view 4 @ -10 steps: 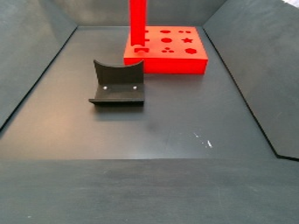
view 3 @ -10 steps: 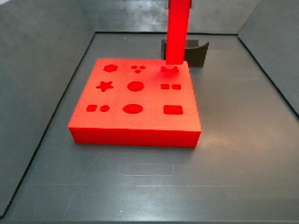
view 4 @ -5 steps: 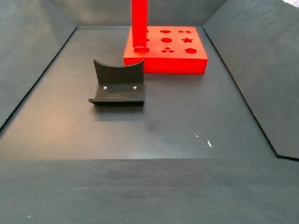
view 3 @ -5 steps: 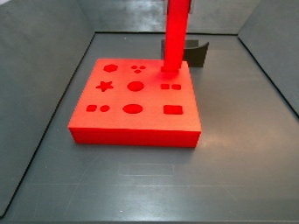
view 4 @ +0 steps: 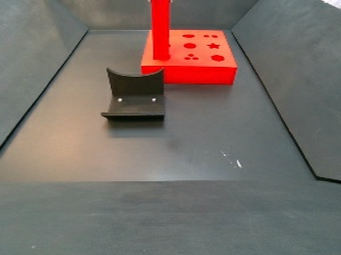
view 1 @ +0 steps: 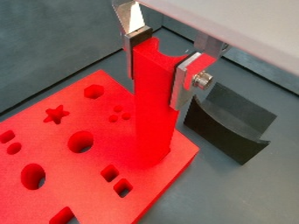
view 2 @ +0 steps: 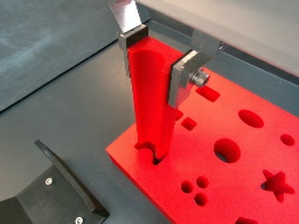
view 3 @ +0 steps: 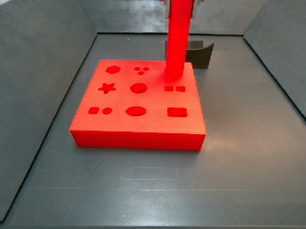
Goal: Insert the arch object.
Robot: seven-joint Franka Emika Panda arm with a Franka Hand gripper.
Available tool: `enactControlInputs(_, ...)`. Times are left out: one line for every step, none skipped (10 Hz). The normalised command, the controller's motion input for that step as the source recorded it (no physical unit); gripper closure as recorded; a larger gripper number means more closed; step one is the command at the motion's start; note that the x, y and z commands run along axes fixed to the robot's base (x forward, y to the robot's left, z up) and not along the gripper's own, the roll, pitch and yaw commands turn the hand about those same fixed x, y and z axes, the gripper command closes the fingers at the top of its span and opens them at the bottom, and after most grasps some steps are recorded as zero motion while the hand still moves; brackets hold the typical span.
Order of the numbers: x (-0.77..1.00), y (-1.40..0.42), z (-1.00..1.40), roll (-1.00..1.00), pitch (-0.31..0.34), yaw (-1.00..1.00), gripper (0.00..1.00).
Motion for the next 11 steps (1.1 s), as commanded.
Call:
enactControlInputs(-0.07,0.04,-0.03,0.00,0.000,-0.12,1.00)
enactControlInputs(-0.09,0.06,-0.03,0.00,0.000,-0.13,1.00)
enactControlInputs(0.00,0.00,0.00,0.00,0.000,-0.01,1.00)
enactControlInputs(0.05,0.00,-0.02,0.02,0.000,0.00,1.00)
enactControlInputs(0.26,0.03,-0.19,0.07,0.000,0.10,1.00)
enactControlInputs(0.23,0.00,-0.21,0.06,0.000,0.11,1.00)
enactControlInputs(0.00,0.00,-0.19,0.05,0.000,0.05,1.00)
enactControlInputs(-0.10,0.00,-0.19,0.05,0.000,0.00,1.00)
enactControlInputs(-0.13,0.00,-0.19,0.08,0.000,-0.09,1.00)
enactControlInputs(-0.24,0.17,-0.20,0.03,0.000,-0.11,1.00)
enactControlInputs(-0.09,0.11,-0.15,0.02,0.000,-0.03,1.00)
